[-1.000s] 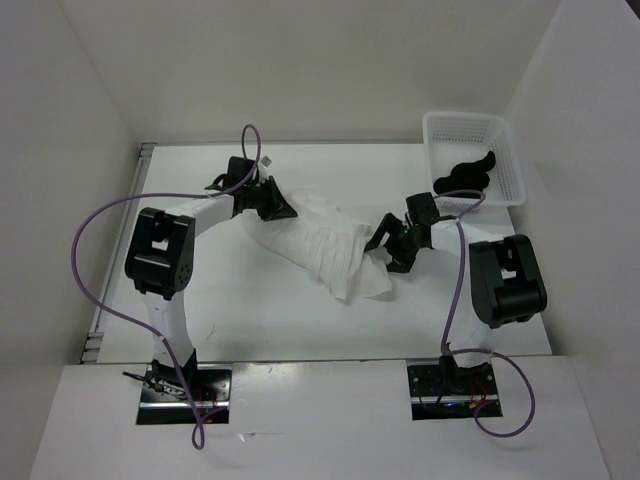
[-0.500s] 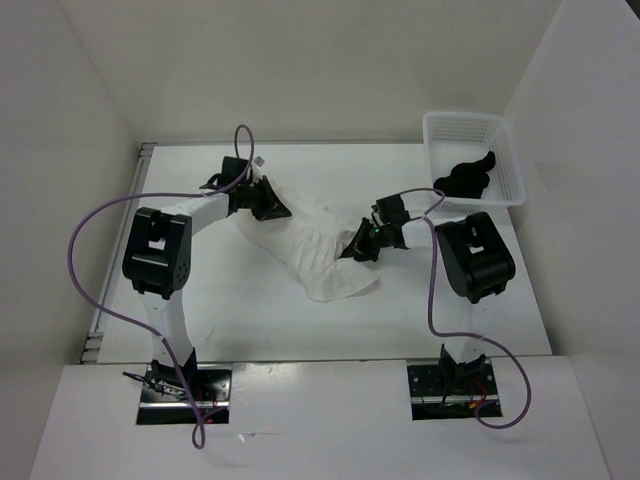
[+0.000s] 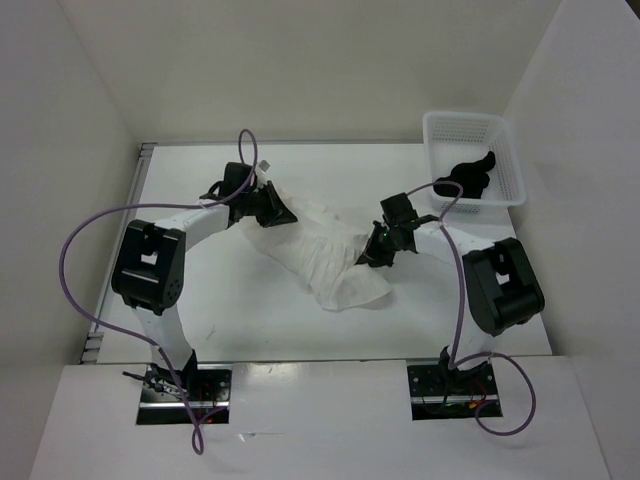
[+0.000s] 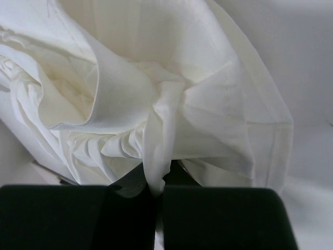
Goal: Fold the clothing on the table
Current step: Fold the skirt
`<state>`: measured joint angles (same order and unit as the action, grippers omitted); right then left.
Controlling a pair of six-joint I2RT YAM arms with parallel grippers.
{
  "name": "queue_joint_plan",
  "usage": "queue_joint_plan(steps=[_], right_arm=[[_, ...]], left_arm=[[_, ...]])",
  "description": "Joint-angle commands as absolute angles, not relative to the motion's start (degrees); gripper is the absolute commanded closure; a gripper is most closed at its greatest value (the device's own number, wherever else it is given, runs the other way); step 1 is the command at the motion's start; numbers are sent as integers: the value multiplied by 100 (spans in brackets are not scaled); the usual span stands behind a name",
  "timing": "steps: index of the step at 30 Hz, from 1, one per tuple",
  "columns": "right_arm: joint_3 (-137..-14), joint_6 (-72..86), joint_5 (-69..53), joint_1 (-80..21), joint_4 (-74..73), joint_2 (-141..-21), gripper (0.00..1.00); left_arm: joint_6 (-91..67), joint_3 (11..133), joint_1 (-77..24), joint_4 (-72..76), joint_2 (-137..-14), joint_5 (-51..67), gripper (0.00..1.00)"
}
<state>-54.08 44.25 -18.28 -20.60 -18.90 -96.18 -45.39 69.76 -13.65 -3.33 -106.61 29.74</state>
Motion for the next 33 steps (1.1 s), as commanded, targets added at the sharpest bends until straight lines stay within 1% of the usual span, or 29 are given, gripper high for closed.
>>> queue_joint_plan(steps=[1, 3, 7, 10, 13, 16, 20, 23, 25, 29, 33], right_arm=[[-5203, 4324, -1354, -2065, -2847, -9133, 99], [-5063, 4324, -1354, -2065, -3153, -8992, 99], [-5062, 4377, -1126, -2065, -3759, -8326, 99], [-5062, 4430, -1125, -2065, -4077, -7921, 99], [-5062, 4482, -1073, -2065, -4157, -7813, 99], [-5062, 4535, -1072, -2065, -4157, -7761, 99], [-5062, 4588, -1125, -2065, -4157, -7638, 99], [-5062, 4588, -1125, -2065, -4210, -7524, 99], [-5002, 4588, -1125, -2065, -4280, -7463, 99], [-4939, 4641, -1178, -2065, -4403, -7216, 99], [-4825, 4693, -1178, -2065, -4535, -6997, 99]], left_arm=[[-4755, 6847, -1643, 254, -10318, 3085, 97], [-4834, 6847, -1809, 255, -10266, 3032, 97], [-5053, 6785, -2099, 491, -10327, 2953, 97], [-5282, 6733, -2434, 667, -10546, 3181, 97], [-5353, 6732, -2872, 606, -10547, 3121, 97], [-5353, 6680, -3163, 439, -10494, 2778, 100], [-5458, 6609, -3287, 308, -10828, 2348, 100], [-5511, 6609, -3287, 203, -11056, 1717, 100], [-5511, 6679, -3287, 202, -11152, 1513, 100], [-5563, 6899, -3287, 543, -11600, 1459, 100], [-5748, 6986, -3349, 1028, -11865, 1740, 100]])
